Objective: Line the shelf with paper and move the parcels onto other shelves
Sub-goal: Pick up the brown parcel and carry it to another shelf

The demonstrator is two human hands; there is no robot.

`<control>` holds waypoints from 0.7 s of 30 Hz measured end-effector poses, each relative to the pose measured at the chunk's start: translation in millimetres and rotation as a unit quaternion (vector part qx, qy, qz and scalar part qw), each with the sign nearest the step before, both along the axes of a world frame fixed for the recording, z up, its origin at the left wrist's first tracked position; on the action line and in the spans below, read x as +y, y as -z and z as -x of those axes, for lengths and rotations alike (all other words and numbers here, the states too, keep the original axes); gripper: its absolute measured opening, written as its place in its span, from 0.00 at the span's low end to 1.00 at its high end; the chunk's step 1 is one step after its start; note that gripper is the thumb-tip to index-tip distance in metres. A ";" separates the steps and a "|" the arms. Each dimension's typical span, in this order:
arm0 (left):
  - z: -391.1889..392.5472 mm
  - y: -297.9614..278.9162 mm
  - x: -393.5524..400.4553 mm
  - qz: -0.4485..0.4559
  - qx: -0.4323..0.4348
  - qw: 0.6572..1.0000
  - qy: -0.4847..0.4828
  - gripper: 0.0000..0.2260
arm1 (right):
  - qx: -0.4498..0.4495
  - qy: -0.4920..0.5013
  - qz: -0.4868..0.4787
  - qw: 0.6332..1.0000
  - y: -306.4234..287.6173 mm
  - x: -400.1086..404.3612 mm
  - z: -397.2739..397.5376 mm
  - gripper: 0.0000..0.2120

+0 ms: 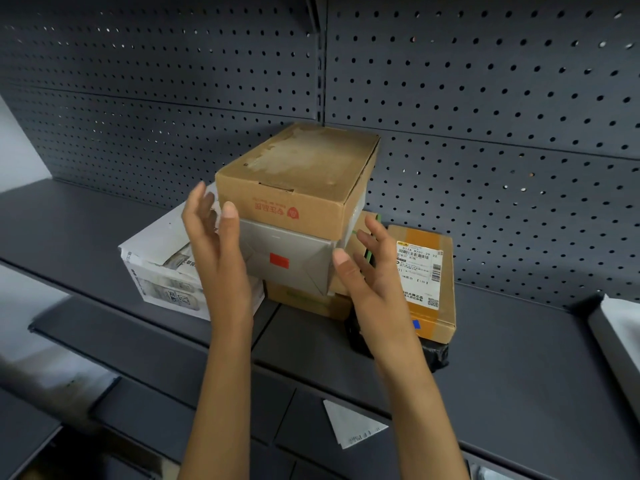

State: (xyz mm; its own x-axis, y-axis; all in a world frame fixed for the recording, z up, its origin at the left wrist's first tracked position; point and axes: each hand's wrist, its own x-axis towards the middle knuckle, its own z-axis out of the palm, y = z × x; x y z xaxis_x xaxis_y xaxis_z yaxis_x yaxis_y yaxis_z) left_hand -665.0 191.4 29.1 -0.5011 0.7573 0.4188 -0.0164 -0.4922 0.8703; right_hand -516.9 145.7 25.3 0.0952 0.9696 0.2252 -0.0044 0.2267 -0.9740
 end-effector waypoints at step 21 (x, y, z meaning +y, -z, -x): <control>-193.4 -42.4 -135.7 -0.168 -0.078 0.968 0.167 0.12 | -0.045 0.141 -0.038 0.988 -12.2 -162.7 -183.6 0.10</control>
